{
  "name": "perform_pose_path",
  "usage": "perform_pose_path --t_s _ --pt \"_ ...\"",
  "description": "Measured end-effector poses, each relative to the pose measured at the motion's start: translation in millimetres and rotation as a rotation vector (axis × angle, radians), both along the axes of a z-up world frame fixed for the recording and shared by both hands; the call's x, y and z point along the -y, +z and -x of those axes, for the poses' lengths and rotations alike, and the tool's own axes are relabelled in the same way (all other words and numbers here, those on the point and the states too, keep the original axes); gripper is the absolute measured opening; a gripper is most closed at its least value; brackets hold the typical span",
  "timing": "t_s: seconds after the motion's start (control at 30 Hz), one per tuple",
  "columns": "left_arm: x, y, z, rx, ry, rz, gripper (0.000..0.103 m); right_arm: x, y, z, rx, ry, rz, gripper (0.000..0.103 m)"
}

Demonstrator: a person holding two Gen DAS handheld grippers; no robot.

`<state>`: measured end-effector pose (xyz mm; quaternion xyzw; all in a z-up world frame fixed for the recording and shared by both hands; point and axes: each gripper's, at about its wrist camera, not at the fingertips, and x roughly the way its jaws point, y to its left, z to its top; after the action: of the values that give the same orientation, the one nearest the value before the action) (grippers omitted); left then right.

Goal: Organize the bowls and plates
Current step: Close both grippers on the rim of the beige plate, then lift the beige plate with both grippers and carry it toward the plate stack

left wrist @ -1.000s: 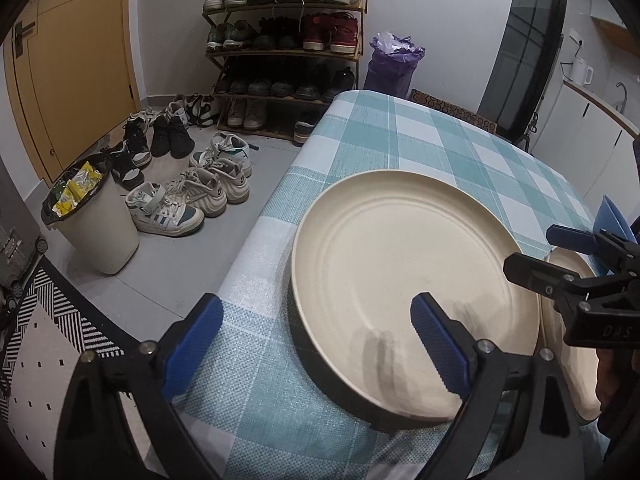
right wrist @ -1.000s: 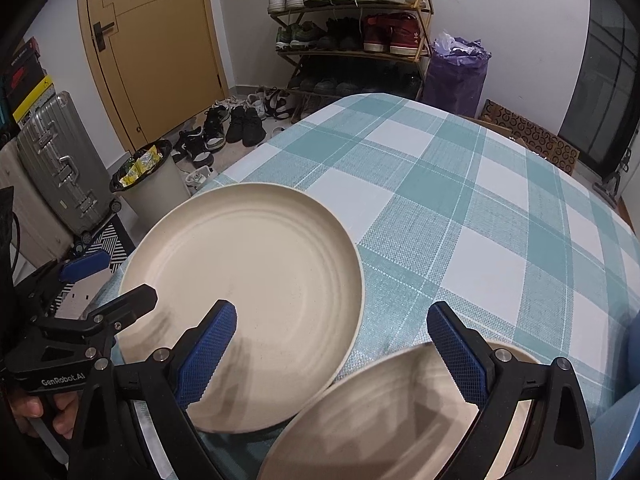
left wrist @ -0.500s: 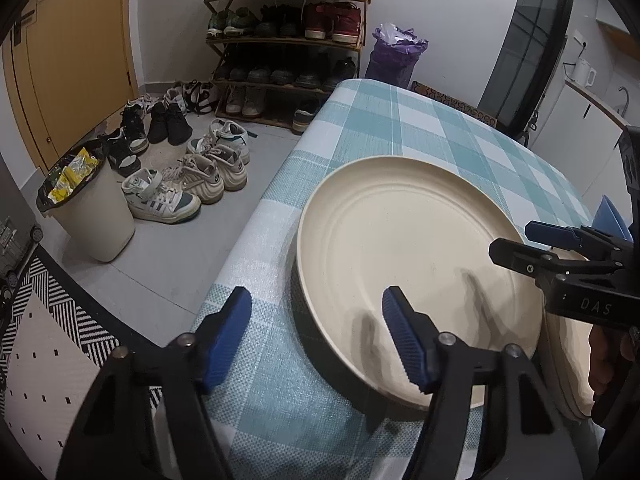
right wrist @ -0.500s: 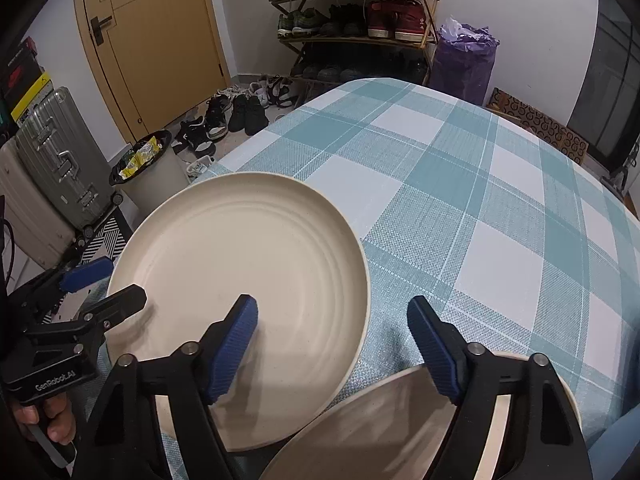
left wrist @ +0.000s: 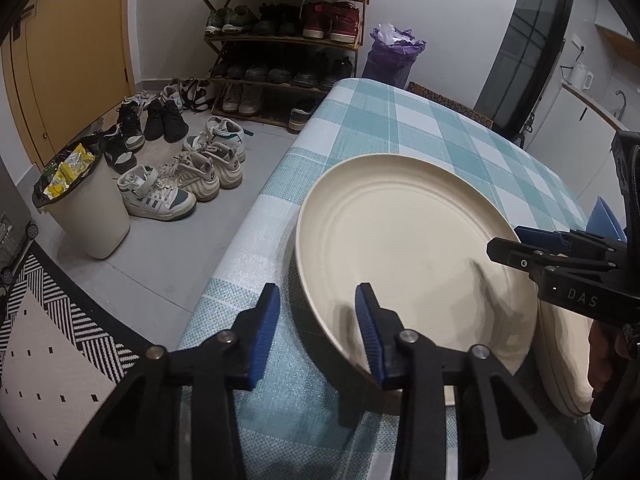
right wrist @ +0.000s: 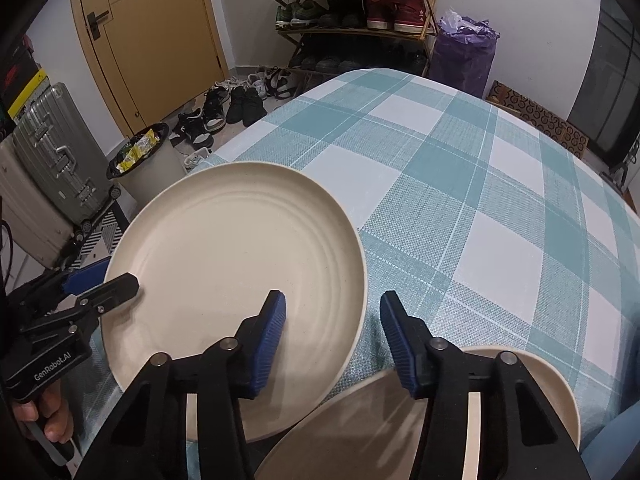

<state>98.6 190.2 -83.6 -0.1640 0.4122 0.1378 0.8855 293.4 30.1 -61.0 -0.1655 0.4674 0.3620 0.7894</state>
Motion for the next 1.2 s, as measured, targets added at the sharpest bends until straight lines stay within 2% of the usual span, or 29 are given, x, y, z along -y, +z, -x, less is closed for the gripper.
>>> perform_pose_path --t_s 0.1,0.23,0.43,0.5,1.2 --pt "-0.1 0.2 0.4 0.001 -0.003 0.003 0.035 -0.8 -0.9 1.4 -0.010 0.009 0.001 0.040" --pt "-0.7 0.2 1.3 0.002 0.000 0.004 0.031 -0.5 -1.0 1.7 0.000 0.001 0.016 0.034" --pt "-0.6 -0.8 0.6 -0.003 -0.011 0.018 0.019 1.9 -1.2 -0.4 0.007 -0.011 0.020 0.023" --pt "0.3 -0.6 0.0 -0.002 -0.011 0.019 0.018 3.4 -1.3 -1.7 0.006 -0.021 0.018 0.018" --pt "-3.2 7.9 7.1 0.016 0.016 -0.002 0.016 -0.4 3.1 4.2 0.027 -0.012 0.014 0.015"
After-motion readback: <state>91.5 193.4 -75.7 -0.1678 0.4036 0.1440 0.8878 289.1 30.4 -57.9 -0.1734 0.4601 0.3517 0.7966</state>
